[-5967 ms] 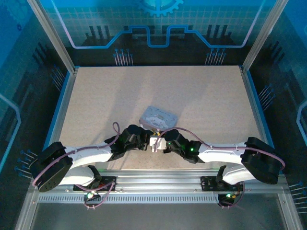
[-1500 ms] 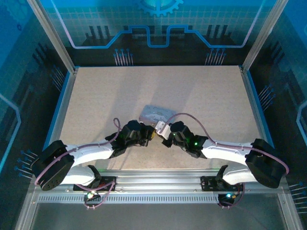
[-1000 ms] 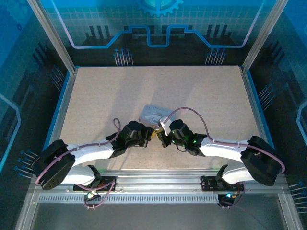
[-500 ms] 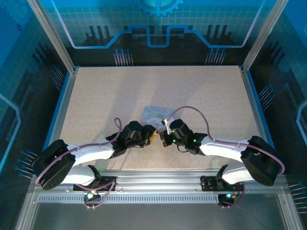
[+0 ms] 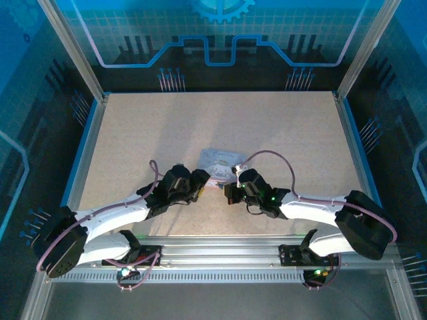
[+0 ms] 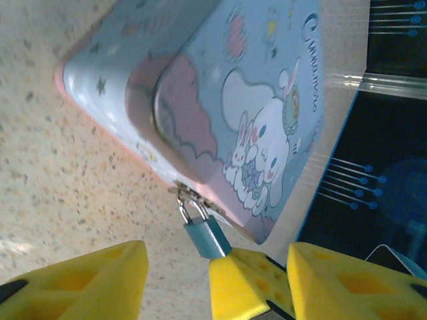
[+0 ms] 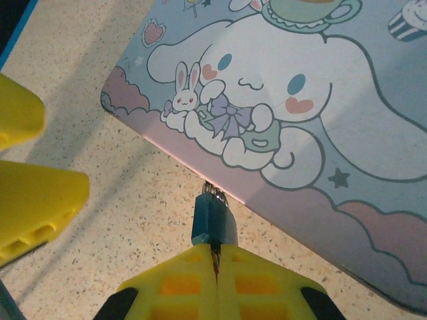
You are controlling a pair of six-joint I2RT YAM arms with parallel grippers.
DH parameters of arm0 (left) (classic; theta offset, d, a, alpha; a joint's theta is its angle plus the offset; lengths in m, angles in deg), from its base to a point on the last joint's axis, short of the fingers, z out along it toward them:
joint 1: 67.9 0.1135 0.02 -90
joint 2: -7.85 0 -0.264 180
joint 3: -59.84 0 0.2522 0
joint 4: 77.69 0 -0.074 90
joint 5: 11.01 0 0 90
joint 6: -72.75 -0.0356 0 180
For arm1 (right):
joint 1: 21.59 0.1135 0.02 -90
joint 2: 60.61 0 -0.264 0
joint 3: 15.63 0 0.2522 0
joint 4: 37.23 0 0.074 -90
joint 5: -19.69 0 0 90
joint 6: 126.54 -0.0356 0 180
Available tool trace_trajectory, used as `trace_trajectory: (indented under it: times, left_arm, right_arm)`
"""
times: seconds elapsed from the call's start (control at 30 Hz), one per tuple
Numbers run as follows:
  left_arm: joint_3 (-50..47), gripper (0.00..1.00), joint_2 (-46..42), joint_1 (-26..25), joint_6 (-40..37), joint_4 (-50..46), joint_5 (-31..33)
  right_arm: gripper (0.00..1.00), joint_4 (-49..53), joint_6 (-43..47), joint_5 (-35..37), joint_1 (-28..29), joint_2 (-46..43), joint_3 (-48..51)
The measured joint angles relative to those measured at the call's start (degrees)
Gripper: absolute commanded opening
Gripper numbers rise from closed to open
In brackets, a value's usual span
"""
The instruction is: Unlock the padlock with the key
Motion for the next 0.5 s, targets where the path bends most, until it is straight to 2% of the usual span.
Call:
trace_trajectory:
  times: [0.33,0.5]
  left_arm:
    - [1.01,0.81,-0.61,8.59,-11.54,-6.62,-0.44]
    - [5.29,0.86,1.99,11.89,-18.23,-9.64,-0.81]
  right_arm:
    - [0.0,-4.15,-5.81,-0.5,-0.35,-2.16,4.26]
    - [0.0,-4.83,-6.4,-0.44,-0.35,-3.1,5.49]
